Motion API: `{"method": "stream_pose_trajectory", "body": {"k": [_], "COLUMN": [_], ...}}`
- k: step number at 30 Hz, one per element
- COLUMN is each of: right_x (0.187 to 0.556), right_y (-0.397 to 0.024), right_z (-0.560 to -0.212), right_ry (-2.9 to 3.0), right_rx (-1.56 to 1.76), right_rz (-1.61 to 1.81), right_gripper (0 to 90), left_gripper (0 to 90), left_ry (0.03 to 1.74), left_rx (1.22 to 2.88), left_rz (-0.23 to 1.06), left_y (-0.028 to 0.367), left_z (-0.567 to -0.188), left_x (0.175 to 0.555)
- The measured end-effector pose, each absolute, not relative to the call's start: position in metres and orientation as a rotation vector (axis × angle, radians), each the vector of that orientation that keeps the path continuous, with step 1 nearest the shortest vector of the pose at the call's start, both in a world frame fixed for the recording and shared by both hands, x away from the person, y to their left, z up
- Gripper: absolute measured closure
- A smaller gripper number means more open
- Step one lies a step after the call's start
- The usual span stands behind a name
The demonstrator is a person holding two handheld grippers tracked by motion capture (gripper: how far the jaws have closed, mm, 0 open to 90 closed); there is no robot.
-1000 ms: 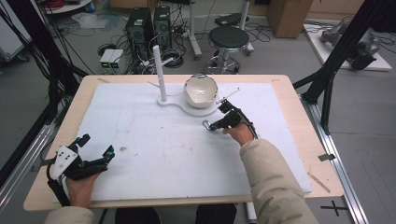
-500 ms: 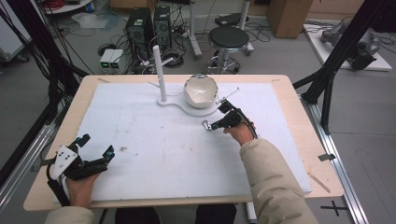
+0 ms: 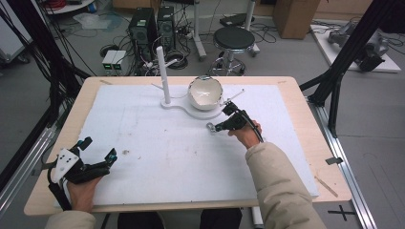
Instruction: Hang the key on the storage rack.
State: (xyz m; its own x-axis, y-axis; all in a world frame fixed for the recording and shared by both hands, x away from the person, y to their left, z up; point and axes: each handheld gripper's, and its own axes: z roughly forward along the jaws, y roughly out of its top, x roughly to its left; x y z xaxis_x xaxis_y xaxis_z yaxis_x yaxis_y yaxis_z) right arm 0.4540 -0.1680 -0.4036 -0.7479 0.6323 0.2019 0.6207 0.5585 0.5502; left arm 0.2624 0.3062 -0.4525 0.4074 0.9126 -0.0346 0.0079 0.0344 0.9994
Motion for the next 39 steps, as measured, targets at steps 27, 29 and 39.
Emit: {"method": "stream_pose_trajectory", "body": {"k": [27, 29, 39], "right_x": [0.415, 0.412, 0.398], "right_y": [-0.175, -0.176, -0.166], "right_z": [-0.345, -0.340, -0.326], "right_ry": [2.630, 2.622, 2.593], "right_rx": [0.557, 0.542, 0.351], "right_rz": [1.709, 1.757, 1.893], "right_gripper": [89.0, 89.0, 88.9], "left_gripper": [1.7, 1.7, 1.7], "left_ry": [0.671, 0.649, 0.488], "left_rx": [1.636, 1.662, 1.701], "left_rz": [0.556, 0.548, 0.333], "left_y": [0.279, 0.273, 0.240], "left_z": [-0.351, -0.343, -0.316], "left_x": [0.313, 0.317, 0.336]}}
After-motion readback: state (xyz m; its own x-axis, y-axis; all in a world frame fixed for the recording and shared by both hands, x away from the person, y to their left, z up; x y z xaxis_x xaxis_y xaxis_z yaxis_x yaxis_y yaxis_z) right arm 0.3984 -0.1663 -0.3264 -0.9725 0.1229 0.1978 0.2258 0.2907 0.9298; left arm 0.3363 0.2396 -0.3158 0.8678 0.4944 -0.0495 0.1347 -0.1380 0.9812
